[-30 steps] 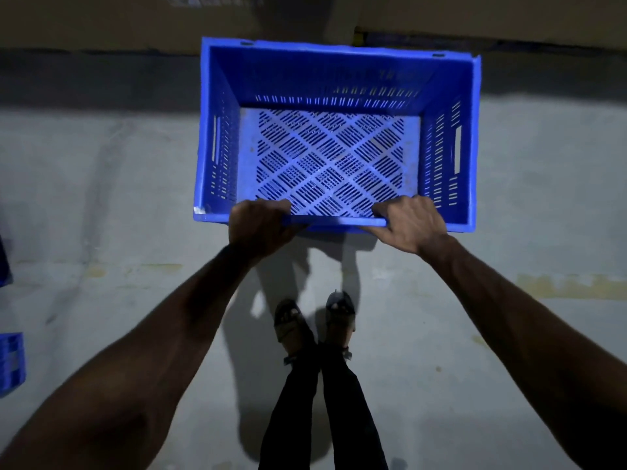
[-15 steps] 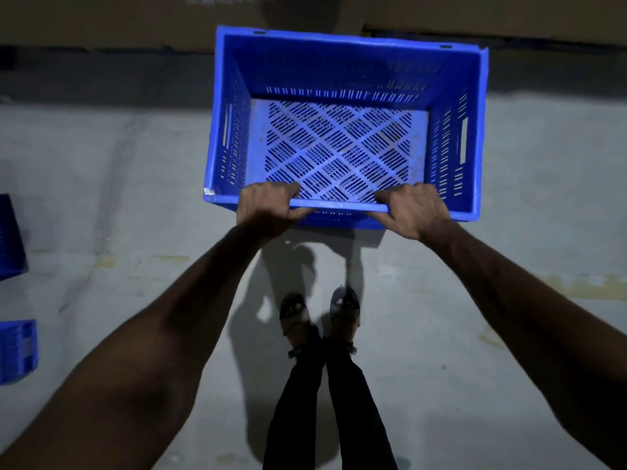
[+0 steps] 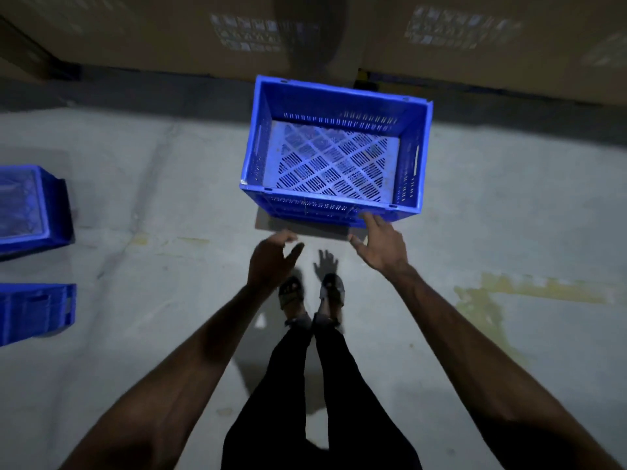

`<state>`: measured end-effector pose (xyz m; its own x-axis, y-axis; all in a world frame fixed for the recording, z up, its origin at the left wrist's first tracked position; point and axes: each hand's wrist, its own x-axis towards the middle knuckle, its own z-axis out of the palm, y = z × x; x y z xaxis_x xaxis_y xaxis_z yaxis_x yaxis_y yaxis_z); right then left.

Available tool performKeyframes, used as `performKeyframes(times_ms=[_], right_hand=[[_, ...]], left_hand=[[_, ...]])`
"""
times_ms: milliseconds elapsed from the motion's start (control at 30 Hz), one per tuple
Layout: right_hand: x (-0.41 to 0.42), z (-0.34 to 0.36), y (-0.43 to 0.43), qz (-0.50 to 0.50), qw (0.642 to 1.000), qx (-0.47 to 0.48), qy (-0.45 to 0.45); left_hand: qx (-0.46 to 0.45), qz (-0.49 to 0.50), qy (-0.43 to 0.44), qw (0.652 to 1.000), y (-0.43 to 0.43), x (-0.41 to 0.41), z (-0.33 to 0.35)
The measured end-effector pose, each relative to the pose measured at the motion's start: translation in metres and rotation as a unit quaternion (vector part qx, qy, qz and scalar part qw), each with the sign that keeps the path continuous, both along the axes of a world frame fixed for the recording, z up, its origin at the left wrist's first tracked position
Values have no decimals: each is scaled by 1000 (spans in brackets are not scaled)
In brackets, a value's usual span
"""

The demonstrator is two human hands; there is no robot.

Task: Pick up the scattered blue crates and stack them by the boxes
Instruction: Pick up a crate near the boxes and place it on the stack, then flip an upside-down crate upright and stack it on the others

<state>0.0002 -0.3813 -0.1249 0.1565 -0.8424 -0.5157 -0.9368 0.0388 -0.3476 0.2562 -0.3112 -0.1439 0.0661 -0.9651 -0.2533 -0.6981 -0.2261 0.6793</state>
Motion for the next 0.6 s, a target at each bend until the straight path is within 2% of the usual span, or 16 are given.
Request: performKeyframes(times_ms=[100, 167, 267, 300, 400, 467, 600], right_hand=[[-5, 41, 44, -14, 998, 66, -22], [-9, 57, 68, -25, 994, 103, -16], [-15, 76, 89, -51, 990, 134, -13], [-17, 80, 92, -49, 989, 137, -12], [-21, 89, 96, -31, 990, 139, -13], [-20, 91, 94, -16, 990, 137, -17], [-13, 91, 93, 2, 989, 150, -16]], left_hand=[[49, 70, 8, 996, 46, 0, 48], [25, 80, -13, 996, 72, 3, 75], [9, 111, 9, 994, 107, 16, 103], [28, 119, 17, 992, 118, 24, 106], [173, 128, 46, 975, 149, 50, 104], [208, 138, 54, 967, 168, 61, 100], [164, 165, 13, 973, 214, 81, 98]])
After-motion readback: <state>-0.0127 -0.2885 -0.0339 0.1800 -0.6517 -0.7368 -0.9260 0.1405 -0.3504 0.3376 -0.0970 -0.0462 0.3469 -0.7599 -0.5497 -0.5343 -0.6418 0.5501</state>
